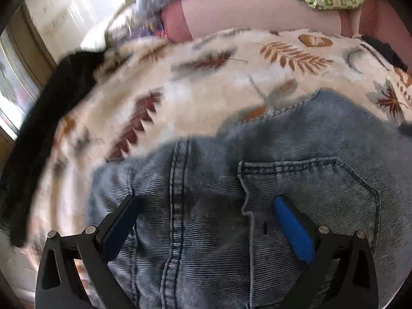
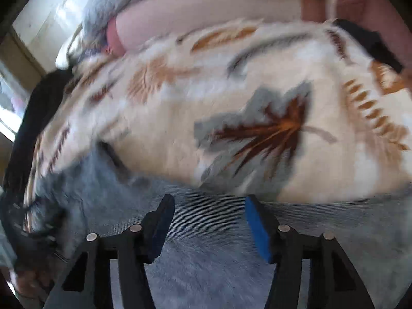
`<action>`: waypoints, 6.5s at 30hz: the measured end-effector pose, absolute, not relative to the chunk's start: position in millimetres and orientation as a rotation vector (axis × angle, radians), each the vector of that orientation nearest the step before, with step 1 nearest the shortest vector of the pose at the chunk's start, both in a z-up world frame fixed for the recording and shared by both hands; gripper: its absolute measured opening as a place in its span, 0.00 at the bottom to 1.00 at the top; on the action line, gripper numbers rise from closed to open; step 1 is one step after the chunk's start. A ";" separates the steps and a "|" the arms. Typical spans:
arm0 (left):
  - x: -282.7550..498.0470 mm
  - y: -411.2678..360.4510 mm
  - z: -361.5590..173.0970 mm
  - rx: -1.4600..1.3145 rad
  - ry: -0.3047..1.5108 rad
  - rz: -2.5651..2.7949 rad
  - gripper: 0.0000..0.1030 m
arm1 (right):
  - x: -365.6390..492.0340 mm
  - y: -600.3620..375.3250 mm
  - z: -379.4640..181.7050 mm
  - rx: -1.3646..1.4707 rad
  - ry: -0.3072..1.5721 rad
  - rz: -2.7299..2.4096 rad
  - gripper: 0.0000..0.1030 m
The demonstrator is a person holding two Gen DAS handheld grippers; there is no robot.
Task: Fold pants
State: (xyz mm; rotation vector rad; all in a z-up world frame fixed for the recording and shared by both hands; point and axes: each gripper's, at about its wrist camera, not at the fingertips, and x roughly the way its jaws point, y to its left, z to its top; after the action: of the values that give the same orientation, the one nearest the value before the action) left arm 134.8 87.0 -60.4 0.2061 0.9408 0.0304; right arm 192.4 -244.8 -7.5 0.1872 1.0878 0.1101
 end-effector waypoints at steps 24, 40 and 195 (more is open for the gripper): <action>73.4 -40.3 0.2 -0.065 0.877 -0.336 1.00 | -24.9 -438.9 -31.9 1.071 0.961 0.074 0.76; 91.0 -140.9 -53.3 0.074 1.058 -0.289 1.00 | -11.6 -499.2 -56.5 1.210 0.870 -0.091 0.42; 57.3 -74.6 -54.6 0.106 0.970 -0.179 0.47 | 194.4 -324.3 -84.4 1.094 1.129 0.446 0.80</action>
State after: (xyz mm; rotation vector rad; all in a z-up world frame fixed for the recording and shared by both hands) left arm 57.3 -74.6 -54.6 0.1058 0.9703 -0.1792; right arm 194.4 -324.3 -84.4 1.0940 1.1286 0.4462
